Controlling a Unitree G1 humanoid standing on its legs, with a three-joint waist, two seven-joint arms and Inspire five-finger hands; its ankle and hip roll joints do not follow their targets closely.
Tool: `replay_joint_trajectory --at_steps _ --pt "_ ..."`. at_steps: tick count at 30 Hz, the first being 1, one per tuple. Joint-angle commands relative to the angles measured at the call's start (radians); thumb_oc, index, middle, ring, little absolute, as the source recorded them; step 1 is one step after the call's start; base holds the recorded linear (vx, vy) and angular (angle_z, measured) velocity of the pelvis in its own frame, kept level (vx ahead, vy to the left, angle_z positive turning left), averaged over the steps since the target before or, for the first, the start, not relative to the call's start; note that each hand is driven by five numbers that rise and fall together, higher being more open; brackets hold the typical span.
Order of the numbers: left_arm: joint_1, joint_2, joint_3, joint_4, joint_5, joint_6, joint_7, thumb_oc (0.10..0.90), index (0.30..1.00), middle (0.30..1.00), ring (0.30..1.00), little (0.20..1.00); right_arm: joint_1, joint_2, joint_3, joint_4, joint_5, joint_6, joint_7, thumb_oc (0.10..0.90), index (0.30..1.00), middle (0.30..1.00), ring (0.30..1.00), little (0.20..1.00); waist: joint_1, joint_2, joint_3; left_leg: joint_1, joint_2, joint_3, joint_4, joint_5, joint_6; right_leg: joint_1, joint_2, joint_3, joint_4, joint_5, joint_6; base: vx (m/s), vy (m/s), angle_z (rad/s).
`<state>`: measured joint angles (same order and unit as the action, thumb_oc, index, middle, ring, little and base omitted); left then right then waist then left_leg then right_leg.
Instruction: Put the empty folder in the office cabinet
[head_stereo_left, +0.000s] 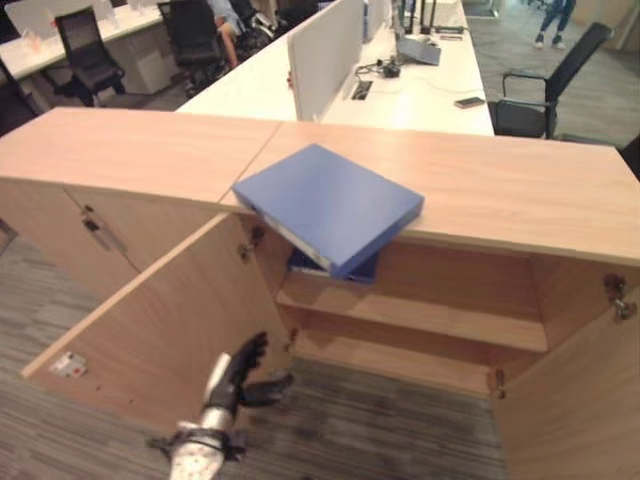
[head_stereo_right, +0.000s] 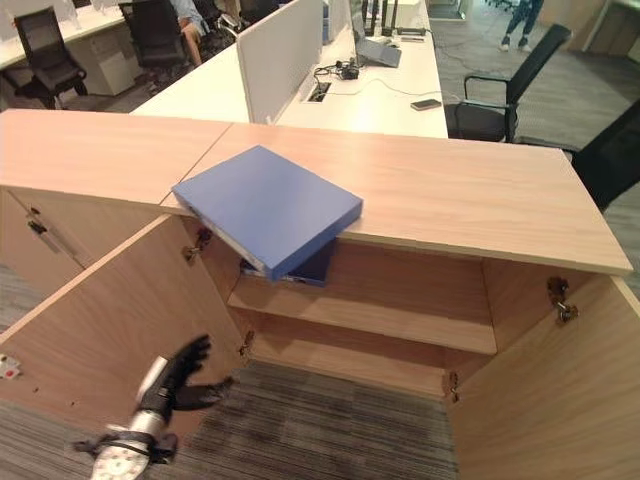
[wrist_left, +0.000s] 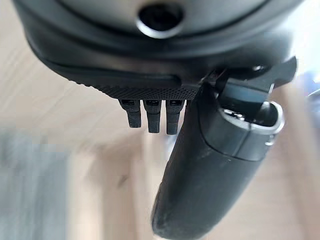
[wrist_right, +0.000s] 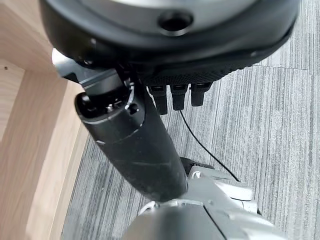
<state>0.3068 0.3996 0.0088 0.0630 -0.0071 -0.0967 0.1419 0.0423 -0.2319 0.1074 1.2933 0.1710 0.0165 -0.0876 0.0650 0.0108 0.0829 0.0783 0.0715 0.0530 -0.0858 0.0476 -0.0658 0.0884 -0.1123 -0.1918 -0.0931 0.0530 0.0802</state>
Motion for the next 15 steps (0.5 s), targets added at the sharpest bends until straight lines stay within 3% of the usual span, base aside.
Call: replay_joint_trajectory --at_steps 1,3,10,15 --pt "-0.080 0.031 0.023 -0.102 0.136 -0.158 0.197 0.800 0.900 0.900 0.900 0.900 -0.071 0.049 0.076 0.010 0.037 -0.042 -0.008 0.800 0.900 0.900 0.900 0.900 0.017 -0.032 -0.014 -0.030 0.029 -0.020 -0.001 -0.068 -0.035 0.035 -0.067 -0.002 0.009 -0.064 0.064 0.05 -0.016 -0.04" --pt "-0.114 0.055 0.043 -0.174 0.235 -0.156 0.280 0.800 0.900 0.900 0.900 0.900 -0.088 0.065 0.093 0.015 0.044 -0.056 -0.024 0.800 0.900 0.900 0.900 0.900 0.022 -0.038 -0.021 -0.022 0.030 -0.017 -0.001 -0.073 -0.035 0.045 -0.069 -0.006 0.007 -0.064 0.066 0.06 -0.011 -0.10" --pt "-0.188 0.122 0.078 -0.294 0.412 -0.159 0.416 0.800 0.900 0.900 0.900 0.900 -0.096 0.077 0.119 0.026 0.036 -0.061 -0.043 0.800 0.900 0.900 0.900 0.900 0.015 -0.045 -0.037 -0.004 0.039 -0.004 -0.001 -0.080 -0.039 0.052 -0.065 0.001 0.006 -0.072 0.067 0.03 -0.010 -0.03" --pt "-0.261 0.180 0.044 -0.278 0.495 -0.154 0.440 0.800 0.900 0.900 0.900 0.900 -0.096 0.077 0.134 0.021 0.029 -0.063 -0.045 0.800 0.900 0.900 0.900 0.900 0.004 -0.048 -0.044 0.005 0.043 0.003 -0.001 -0.084 -0.041 0.056 -0.063 0.009 0.006 -0.074 0.068 0.02 -0.015 -0.05"
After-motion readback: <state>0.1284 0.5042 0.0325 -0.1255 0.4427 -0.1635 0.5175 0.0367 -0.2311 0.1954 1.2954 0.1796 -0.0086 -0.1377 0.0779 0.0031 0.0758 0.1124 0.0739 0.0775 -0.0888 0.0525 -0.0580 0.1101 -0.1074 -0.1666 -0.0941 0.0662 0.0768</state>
